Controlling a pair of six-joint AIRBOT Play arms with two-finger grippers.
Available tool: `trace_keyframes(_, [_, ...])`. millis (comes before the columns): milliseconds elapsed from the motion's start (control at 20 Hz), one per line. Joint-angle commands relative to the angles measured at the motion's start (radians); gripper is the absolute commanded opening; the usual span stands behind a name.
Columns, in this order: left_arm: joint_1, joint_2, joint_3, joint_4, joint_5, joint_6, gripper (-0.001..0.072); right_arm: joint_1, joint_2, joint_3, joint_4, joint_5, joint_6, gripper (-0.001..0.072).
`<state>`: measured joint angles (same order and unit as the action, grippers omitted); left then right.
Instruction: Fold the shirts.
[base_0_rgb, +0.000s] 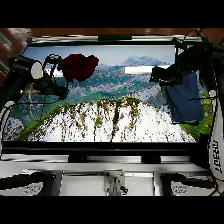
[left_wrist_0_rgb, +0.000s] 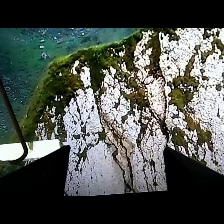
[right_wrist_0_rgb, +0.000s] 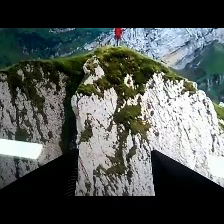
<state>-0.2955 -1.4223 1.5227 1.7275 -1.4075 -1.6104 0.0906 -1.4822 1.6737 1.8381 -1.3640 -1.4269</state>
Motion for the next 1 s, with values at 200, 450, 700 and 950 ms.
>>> trace_keyframes(200, [0.0,0.0,0.001,0.0,0.0,0.0,0.0717,0.0,0.0,0.001,0.0,0.0,0.0,0.0553])
trace_keyframes(450, [0.0,0.0,0.001,0.0,0.0,0.0,0.0716,0.0,0.0,0.001,0.0,0.0,0.0,0.0553])
trace_keyframes(700, [0.0,0.0,0.001,0.0,0.0,0.0,0.0716,0.0,0.0,0.001,0.0,0.0,0.0,0.0553])
trace_keyframes(950, [-0.001,-0.018,0.001,-0.075,0.086,-0.004,0.0717,0.0,0.0,0.001,-0.015,0.033,0.0,0.0553])
